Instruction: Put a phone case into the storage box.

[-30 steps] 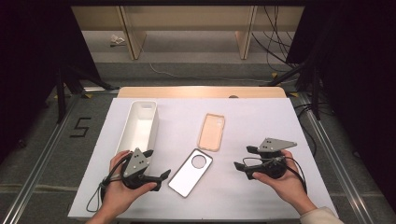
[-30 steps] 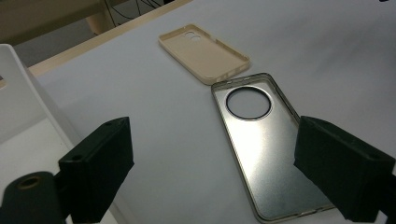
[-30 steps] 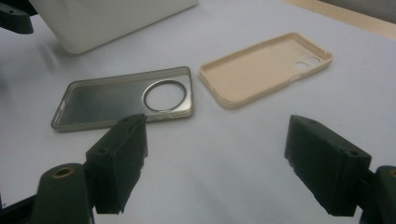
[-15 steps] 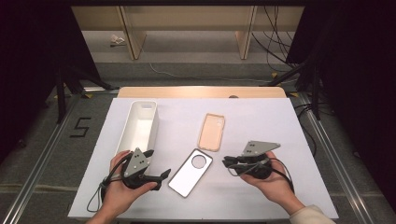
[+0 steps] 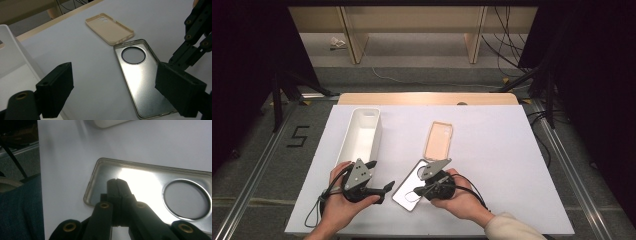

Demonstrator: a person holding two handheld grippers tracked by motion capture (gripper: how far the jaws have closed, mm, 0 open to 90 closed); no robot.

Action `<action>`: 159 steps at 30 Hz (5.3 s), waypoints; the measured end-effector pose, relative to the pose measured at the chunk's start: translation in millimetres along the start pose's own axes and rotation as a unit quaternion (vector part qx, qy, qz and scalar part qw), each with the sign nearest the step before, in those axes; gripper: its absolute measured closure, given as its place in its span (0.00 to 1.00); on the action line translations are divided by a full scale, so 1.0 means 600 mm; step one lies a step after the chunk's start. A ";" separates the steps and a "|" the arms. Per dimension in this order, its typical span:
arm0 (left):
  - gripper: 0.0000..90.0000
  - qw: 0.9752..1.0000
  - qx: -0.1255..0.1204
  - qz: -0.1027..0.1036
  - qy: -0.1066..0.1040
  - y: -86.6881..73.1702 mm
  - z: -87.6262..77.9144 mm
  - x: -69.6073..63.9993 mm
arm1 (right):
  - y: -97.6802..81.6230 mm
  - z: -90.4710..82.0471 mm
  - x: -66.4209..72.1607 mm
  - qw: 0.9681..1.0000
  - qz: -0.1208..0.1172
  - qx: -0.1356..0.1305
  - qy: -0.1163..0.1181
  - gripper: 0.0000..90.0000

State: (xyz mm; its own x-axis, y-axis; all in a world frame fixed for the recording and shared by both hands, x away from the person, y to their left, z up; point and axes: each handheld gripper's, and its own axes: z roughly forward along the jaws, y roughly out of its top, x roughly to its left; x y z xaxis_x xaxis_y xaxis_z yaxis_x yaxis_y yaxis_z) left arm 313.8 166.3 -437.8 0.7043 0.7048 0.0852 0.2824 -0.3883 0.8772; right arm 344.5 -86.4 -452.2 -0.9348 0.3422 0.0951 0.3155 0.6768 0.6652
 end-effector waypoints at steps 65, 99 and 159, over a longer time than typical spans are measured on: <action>0.16 1.000 0.002 0.005 -0.007 0.000 0.000 -0.005 | -0.026 0.003 -0.022 0.989 0.009 0.147 0.010 1.00; 0.16 1.000 0.004 0.007 -0.008 0.000 0.002 -0.007 | 0.002 -0.023 -0.008 0.987 -0.079 0.142 -0.008 0.31; 0.16 1.000 0.005 0.007 -0.014 -0.001 0.006 -0.010 | 0.023 0.039 0.069 0.933 -0.230 0.277 0.003 0.72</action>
State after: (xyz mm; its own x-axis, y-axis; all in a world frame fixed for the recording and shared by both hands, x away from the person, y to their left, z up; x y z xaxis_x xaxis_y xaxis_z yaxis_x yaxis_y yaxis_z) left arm 311.7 160.1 -440.4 0.7270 0.6814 0.0843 0.2788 -0.4052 0.8707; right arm 313.8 -47.2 -456.5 -0.9925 -0.0697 -0.0999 -0.0844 0.9848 0.1516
